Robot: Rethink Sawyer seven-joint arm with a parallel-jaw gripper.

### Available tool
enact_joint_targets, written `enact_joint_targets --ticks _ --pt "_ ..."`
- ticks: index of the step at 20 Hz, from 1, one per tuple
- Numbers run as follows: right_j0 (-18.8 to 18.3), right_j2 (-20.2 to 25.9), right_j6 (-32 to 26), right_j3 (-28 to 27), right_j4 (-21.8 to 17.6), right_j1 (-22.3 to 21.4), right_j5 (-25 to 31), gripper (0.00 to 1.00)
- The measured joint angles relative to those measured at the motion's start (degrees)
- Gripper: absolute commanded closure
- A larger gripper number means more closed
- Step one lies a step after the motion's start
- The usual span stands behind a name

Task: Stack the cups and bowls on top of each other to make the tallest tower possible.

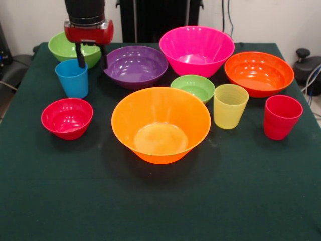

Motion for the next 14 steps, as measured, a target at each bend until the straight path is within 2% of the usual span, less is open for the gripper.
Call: enact_joint_targets --ticks 8,14 --pt "-3.2 -0.2 0.0 0.0 -1.7 1.5 -0.2 0.0" --pt "-4.1 -0.9 0.0 0.0 -3.5 3.2 -0.4 0.0"
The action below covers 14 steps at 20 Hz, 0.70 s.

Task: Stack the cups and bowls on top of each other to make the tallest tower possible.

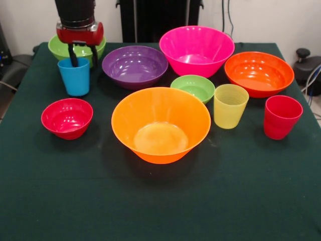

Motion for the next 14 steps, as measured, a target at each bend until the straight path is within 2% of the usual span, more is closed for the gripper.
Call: enact_joint_targets --ticks 14 --pt "0.1 -1.5 0.0 0.0 -2.1 2.8 -4.9 0.0"
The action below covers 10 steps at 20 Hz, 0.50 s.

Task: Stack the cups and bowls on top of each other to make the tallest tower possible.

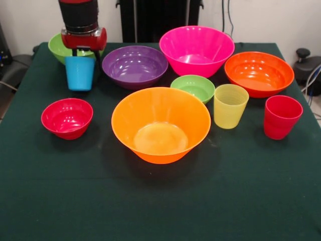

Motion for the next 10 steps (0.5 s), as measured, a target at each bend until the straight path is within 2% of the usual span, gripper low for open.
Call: enact_joint_targets --ticks 10 --pt "0.5 0.0 0.0 0.0 0.0 0.0 -0.8 0.0"
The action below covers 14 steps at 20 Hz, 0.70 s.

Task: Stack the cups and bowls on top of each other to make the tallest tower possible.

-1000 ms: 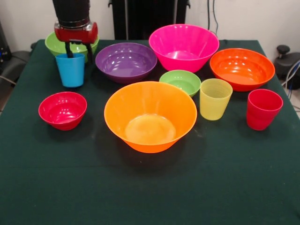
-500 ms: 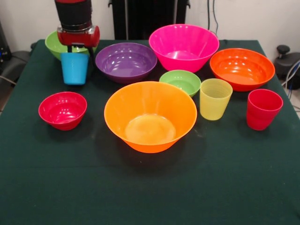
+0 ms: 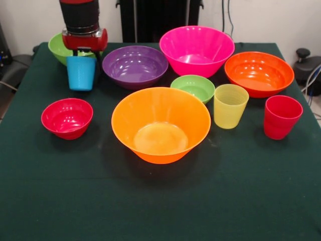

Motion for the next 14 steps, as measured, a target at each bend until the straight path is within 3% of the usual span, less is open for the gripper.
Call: enact_joint_targets --ticks 14 --pt "0.1 0.3 0.0 0.0 0.0 -0.2 -0.4 0.0"
